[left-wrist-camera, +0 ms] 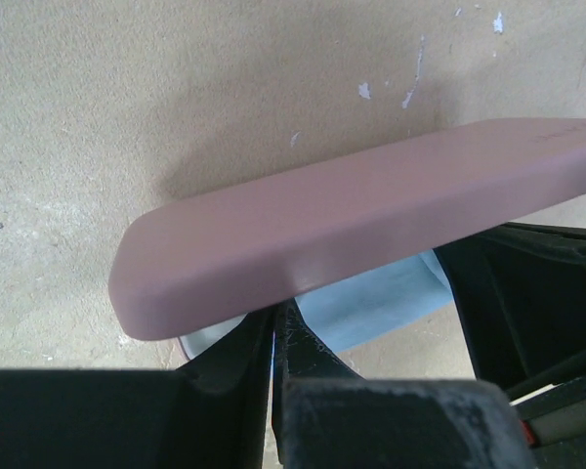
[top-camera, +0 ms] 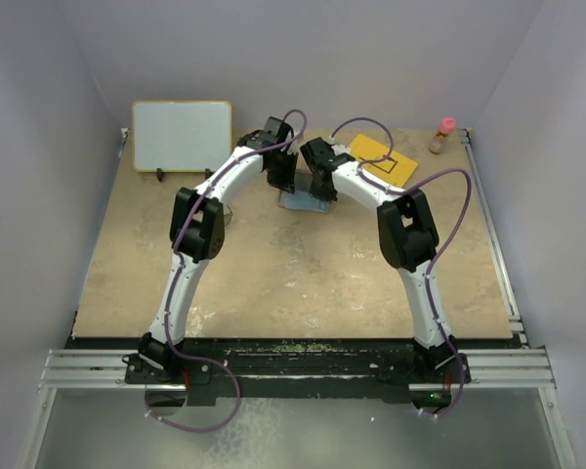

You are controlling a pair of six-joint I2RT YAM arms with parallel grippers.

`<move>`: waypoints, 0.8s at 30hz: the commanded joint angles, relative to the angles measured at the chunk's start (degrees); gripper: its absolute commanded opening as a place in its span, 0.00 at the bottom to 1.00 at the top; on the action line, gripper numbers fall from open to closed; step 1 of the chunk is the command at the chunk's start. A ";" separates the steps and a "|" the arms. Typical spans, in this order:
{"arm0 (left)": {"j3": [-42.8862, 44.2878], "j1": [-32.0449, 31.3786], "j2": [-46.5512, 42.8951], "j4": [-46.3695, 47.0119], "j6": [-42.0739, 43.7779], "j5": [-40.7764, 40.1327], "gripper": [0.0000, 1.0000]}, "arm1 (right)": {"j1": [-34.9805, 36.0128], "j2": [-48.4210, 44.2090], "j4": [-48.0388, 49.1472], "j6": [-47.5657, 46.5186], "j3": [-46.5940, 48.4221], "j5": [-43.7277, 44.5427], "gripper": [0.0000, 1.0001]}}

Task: Organize the sunglasses
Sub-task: Place the glasses cleaning cloth in the sunglasses case.

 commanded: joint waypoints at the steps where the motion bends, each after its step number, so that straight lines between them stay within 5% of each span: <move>1: 2.64 0.80 0.55 2.56 0.08 -0.49 0.03 | -0.48 -0.57 0.50 -0.77 1.42 3.35 0.00; 16: 2.80 1.00 0.56 4.51 0.40 -1.19 0.04 | -0.60 -0.34 2.12 -1.82 2.04 5.92 0.00; 24: 2.63 1.27 0.83 4.64 0.73 -1.65 0.04 | -0.71 -0.88 3.75 -0.17 -0.28 7.13 0.23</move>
